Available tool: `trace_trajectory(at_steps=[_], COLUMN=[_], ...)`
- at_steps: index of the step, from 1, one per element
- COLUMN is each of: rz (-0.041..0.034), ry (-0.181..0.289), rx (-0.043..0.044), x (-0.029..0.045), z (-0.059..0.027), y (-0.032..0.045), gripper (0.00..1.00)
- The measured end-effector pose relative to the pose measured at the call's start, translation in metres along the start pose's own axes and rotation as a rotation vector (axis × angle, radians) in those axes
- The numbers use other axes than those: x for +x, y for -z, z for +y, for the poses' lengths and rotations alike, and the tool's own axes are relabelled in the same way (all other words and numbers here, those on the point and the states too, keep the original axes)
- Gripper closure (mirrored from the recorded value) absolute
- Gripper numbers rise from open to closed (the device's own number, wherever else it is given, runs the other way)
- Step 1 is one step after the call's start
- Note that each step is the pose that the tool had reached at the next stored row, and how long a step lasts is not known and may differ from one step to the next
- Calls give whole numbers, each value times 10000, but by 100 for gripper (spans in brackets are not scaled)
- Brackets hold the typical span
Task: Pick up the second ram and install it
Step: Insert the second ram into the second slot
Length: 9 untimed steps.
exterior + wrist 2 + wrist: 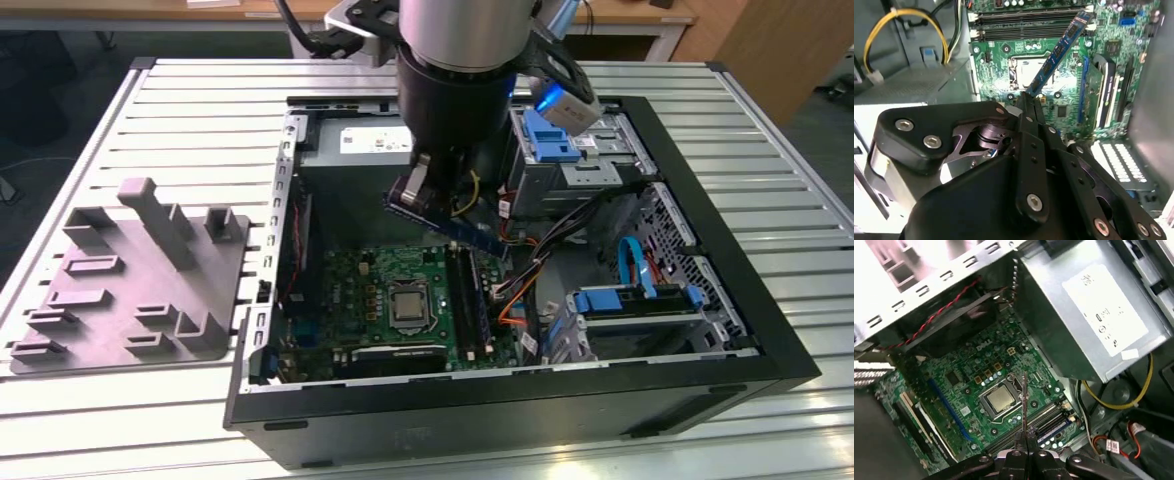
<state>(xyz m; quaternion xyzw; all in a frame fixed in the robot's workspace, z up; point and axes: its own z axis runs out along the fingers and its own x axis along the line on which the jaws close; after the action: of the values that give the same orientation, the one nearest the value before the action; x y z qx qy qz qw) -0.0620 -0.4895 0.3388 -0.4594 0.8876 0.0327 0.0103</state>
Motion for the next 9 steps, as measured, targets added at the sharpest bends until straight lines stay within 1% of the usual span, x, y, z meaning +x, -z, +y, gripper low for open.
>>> trace_trajectory(at_steps=[9], rz=[-80], ry=[-1631], rx=[79], x=[1], z=[-1], y=[-27], gripper=[89])
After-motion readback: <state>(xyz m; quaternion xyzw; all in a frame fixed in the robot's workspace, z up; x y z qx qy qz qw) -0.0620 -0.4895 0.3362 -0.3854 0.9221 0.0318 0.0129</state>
